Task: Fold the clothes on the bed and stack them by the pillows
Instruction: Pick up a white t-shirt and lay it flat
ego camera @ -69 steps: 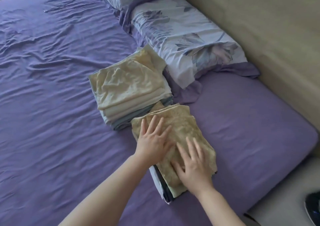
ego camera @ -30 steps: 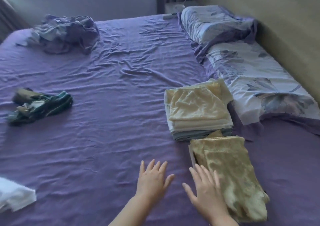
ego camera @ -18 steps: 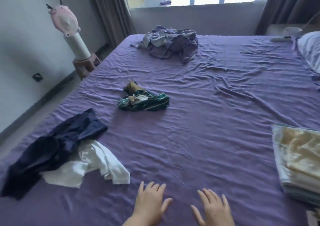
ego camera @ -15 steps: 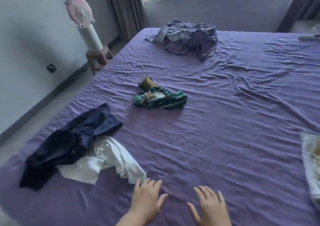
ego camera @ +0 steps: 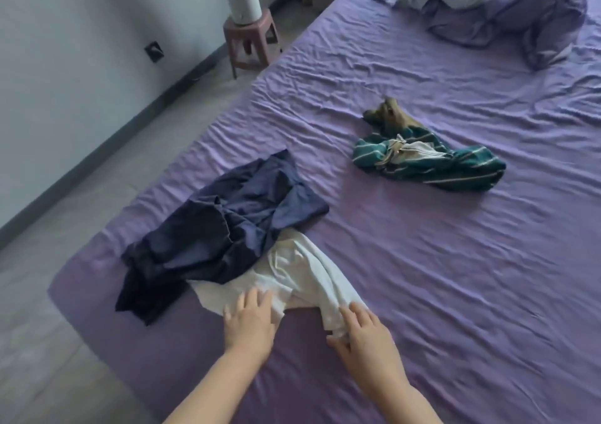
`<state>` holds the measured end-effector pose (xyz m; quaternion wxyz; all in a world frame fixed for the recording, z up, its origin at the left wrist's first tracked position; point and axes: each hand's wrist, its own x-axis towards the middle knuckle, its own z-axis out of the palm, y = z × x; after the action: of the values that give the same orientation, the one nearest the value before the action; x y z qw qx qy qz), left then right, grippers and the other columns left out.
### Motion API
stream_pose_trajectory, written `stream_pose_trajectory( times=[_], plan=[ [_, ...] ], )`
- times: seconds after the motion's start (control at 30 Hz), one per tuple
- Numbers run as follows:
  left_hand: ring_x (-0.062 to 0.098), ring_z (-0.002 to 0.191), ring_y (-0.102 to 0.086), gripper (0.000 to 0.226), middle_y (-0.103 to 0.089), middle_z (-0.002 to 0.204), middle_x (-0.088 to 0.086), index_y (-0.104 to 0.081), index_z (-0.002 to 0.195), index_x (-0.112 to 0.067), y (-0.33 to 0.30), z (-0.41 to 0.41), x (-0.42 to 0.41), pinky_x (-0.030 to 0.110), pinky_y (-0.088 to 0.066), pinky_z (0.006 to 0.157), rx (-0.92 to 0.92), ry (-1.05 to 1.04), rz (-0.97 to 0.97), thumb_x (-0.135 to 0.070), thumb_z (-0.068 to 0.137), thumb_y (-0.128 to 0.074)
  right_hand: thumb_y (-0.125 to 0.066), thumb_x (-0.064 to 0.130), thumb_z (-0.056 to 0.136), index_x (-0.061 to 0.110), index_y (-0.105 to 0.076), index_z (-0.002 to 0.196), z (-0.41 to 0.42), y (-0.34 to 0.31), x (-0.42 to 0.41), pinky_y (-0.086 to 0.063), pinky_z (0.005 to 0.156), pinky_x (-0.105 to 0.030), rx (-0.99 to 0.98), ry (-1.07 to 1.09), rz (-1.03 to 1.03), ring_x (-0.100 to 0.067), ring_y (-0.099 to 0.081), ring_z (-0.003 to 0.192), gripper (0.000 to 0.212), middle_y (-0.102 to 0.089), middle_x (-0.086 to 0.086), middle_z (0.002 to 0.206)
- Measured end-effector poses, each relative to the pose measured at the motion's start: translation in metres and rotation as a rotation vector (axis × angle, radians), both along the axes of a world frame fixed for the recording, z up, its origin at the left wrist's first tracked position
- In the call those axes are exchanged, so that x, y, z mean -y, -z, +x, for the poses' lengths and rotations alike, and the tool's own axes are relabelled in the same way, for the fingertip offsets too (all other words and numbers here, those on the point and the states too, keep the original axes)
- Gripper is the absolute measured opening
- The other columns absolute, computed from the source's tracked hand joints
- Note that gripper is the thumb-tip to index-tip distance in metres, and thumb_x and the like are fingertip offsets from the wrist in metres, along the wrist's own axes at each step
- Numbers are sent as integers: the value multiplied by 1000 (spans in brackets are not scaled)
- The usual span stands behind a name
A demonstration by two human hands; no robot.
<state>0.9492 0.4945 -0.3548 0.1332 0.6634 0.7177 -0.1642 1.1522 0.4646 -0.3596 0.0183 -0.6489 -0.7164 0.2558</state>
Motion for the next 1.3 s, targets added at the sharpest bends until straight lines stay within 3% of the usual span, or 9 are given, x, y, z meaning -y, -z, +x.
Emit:
stream_pose_trajectory(
  times=[0.07,0.13,0.2,0.43,0.67,0.8,0.9,1.07,1.3],
  plan=[
    [19,140,-21,70,-17,153,-3,-16,145,-32,11,-9,-3,37,-28,109,35,-32,-42,-31,89,-58,-59,44,82,28,-42,134,-8,11,-3,-40,96,-35,51,29,-33,-22,-41,129,58,-36,1,144],
    [15,131,-32,62,-29,145,-8,-25,141,-30,17,-13,-5,29,-38,99,74,-30,1,-21,89,-58,-80,26,64,24,-62,110,-9,11,-5,-50,69,-39,65,59,-5,-27,-59,103,49,-58,-3,122],
    [10,114,-43,37,-46,127,-12,-44,125,-29,17,-12,-9,24,-44,82,90,-21,89,-16,91,-51,-82,8,58,16,-67,90,-3,13,-5,-46,53,-35,17,99,22,-28,-60,81,35,-65,-2,98],
    [14,99,-48,14,-56,102,-8,-61,97,-20,-19,12,-12,24,-33,62,323,-64,255,-13,90,-51,-60,12,89,16,-64,109,44,-44,-19,-40,69,-27,-314,402,173,-19,-59,92,21,-63,4,98],
    [22,85,-62,5,-69,89,2,-62,93,-11,-149,70,-30,35,-45,72,817,-96,441,-13,91,-59,-63,21,89,28,-63,85,97,-152,-22,-39,62,-6,-532,502,259,-4,-59,69,7,-62,14,70],
    [14,78,-63,16,-67,82,-6,-60,90,-15,-245,117,-36,31,-47,71,1096,-70,460,-31,92,-60,-64,26,86,39,-61,78,128,-221,-9,-40,59,-7,-619,564,341,3,-57,64,16,-64,17,67],
    [10,77,-63,17,-66,82,-10,-58,93,-17,-310,153,-35,28,-48,69,1236,-34,494,-34,92,-57,-63,22,89,29,-64,91,163,-275,6,-45,68,-20,-671,619,401,-10,-61,73,8,-67,7,77],
    [14,66,-60,13,-62,78,1,-54,89,-16,-404,212,-20,37,-52,61,1467,4,356,-27,95,-54,-59,20,90,17,-66,105,223,-362,43,-47,72,-27,-582,627,522,-17,-64,81,17,-68,1,84],
    [20,65,-64,9,-60,78,11,-52,89,-4,-506,309,38,33,-57,52,1770,60,2,-11,93,-58,-70,36,81,37,-64,94,255,-460,101,-45,79,-25,-565,491,672,-9,-60,85,14,-67,8,93]
  ],
)
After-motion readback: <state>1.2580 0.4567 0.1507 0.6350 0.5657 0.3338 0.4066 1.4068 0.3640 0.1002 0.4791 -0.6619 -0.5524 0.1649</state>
